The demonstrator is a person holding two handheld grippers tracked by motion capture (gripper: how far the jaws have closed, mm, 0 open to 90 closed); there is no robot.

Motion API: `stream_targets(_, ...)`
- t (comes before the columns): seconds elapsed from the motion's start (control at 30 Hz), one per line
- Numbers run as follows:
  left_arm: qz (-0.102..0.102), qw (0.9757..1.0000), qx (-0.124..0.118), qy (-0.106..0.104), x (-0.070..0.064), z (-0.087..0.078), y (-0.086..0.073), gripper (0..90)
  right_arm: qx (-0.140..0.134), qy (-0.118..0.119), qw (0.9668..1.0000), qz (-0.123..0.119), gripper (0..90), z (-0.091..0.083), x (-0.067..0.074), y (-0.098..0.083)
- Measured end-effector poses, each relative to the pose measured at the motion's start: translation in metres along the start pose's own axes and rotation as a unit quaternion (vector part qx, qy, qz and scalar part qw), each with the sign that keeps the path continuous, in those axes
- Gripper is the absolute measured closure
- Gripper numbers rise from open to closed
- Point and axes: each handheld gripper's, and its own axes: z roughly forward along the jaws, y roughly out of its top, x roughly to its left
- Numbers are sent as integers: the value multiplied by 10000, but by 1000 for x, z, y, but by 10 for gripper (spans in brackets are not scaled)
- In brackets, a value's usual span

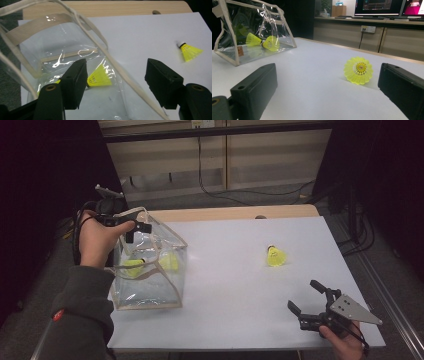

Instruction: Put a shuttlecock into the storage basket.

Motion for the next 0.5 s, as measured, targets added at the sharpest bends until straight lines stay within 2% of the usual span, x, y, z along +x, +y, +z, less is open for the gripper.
stream_targets(0.33, 306, 9989, 151, -312, -21, 3, 3, 299, -14, -2, 10000, 3, 21, 0, 0, 0)
stream_targets(0.5, 458, 9974, 198, -517, -30, 5, 4, 277, -18, -2, 10000, 4, 21, 0, 0, 0)
